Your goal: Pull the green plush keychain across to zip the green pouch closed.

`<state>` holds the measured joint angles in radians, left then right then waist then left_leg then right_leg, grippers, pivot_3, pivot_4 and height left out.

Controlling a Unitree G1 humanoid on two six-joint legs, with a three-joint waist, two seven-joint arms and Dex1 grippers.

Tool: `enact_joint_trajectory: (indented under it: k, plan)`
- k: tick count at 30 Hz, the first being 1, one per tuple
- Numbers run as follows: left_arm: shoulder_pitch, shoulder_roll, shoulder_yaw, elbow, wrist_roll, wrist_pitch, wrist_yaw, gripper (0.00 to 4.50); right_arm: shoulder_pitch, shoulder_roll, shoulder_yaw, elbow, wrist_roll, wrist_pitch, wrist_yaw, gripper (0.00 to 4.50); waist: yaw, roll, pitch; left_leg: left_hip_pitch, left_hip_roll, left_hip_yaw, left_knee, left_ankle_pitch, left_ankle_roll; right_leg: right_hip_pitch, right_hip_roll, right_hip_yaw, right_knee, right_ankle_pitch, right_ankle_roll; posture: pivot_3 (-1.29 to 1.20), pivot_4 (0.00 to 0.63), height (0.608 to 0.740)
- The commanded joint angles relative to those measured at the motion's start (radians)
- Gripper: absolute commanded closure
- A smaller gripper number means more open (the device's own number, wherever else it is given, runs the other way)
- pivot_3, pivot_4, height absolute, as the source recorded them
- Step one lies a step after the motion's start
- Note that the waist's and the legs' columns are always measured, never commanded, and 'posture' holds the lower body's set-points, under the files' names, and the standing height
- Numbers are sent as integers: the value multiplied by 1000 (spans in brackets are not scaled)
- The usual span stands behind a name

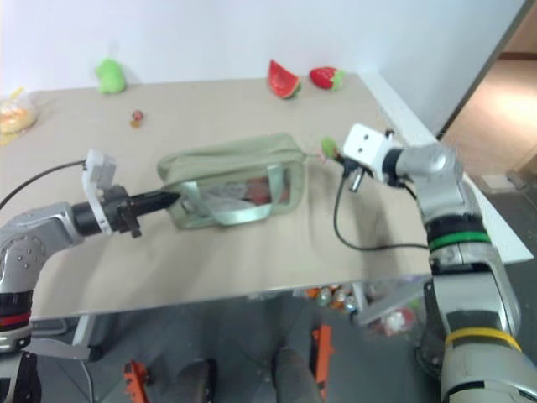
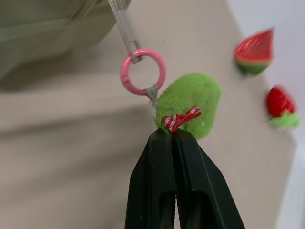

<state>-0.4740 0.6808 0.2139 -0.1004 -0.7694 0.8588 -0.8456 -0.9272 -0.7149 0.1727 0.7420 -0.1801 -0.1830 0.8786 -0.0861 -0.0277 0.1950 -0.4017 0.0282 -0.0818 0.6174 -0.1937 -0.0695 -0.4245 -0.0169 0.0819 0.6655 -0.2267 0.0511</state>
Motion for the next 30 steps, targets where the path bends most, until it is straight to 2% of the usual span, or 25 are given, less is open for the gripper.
enact_joint_trajectory:
  k: [1, 9, 15, 18, 21, 22, 23, 25, 26, 30]
  plan:
    - [-42, -1, 69, -10, -53, 6, 18, 4500, 68, 46, -15, -38, 8, 22, -61, 4489, -4, 0, 0, 0, 0, 0, 0, 0, 0, 0, 0, 0, 0, 0, 0, 0, 150, 740]
    - [-71, -1, 65, 3, -66, 7, 28, 4500, 159, 147, 18, -98, 3, 64, -97, 4489, -7, 0, 0, 0, 0, 0, 1, 0, 0, 0, 0, 1, 0, 1, 1, 0, 150, 740]
    - [-74, -5, 59, 9, -60, 2, 30, 4500, 196, 162, 60, -150, -13, 59, -48, 4489, -7, 0, 0, 0, 0, 0, 1, 0, 0, 0, 1, 0, 0, 1, 0, 0, 150, 740]
    - [-70, -7, 54, 8, -55, -3, 30, 4500, 199, 159, 41, -165, 9, 91, -33, 4489, -7, -1, 0, 0, 0, 0, 1, 0, 0, 0, 1, 0, 0, 1, 0, 0, 150, 740]
    - [-58, -5, 49, 4, -48, -2, 32, 4500, 198, 148, 0, -203, 70, 175, 17, 3653, -7, -1, 0, 0, 0, 0, 1, 0, 0, 0, 1, 0, 0, 1, 0, 0, 150, 740]
    - [-53, -5, 49, 3, -48, -1, 32, 4500, 200, 141, -16, -224, 85, 200, 19, 3533, -7, -1, 0, 0, 0, 0, 1, 0, 0, 0, 1, 0, 0, 1, 0, 0, 150, 740]
    - [-50, -4, 48, 4, -47, -2, 30, 4125, 195, 139, -31, -234, 96, 226, 11, 3110, -7, -1, 0, 0, 0, 0, 1, 0, 0, 1, 1, 0, 0, 1, 0, 0, 150, 740]
    - [-59, -15, 78, 17, -84, 19, 37, 3749, 179, 126, -88, -247, 165, 305, 28, 2776, -6, 0, 0, 0, 0, 0, 1, 0, 0, 1, 1, 0, 0, 1, 0, 0, 150, 740]
    - [-63, -17, 89, 17, -98, 25, 37, 3225, 177, 120, -119, -261, 204, 332, 42, 2600, -4, 0, 0, 0, 0, 0, 1, 0, 0, 1, 1, 0, 0, 1, 0, 0, 150, 740]
    - [-64, 1, 92, 12, -95, 29, 43, 1986, 176, 93, -265, -369, 410, 507, 117, 2600, 0, 0, 0, 0, 0, 0, 1, 0, 0, 1, 1, 0, 0, 1, 0, 0, 150, 740]
